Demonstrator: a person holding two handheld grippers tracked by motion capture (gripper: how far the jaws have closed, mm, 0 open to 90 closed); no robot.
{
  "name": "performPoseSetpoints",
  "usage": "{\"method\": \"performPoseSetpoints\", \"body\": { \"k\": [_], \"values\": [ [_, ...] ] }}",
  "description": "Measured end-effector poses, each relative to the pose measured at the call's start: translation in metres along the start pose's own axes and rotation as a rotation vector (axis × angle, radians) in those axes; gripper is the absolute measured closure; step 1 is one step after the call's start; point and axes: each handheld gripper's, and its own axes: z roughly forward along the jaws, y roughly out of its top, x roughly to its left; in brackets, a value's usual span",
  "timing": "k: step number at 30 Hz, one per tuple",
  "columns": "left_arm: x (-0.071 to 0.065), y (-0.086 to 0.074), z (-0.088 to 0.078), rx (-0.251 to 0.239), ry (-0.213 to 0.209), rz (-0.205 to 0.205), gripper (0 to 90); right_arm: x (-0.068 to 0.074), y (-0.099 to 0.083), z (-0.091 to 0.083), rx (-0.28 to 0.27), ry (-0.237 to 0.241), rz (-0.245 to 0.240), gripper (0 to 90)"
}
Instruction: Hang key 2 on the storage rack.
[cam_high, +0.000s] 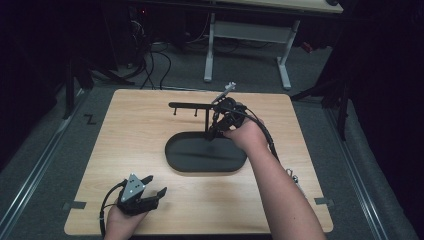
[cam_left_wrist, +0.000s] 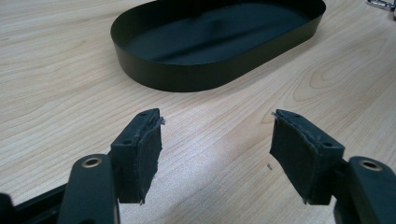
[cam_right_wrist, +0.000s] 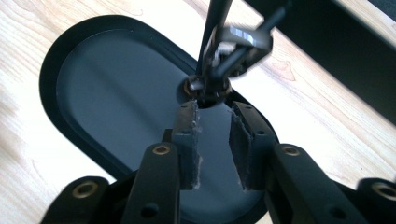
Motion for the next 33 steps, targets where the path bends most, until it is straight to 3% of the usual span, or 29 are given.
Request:
{"method": "performPoseSetpoints", "body": {
  "k": [16, 33],
  "values": [
    [-0.004, 0.000, 0.006, 0.023, -0.003, 0.021, 33.9, -0.001, -0.059, -0.011, -0.086, 0.008, 0.029, 56.3],
    [-0.009, -0.001, 0.009, 0.050, -0.010, 0.038, 33.9, 0.010, -0.122, 0.006, -0.124, 0.040, 0.041, 50.1]
  ]
}}
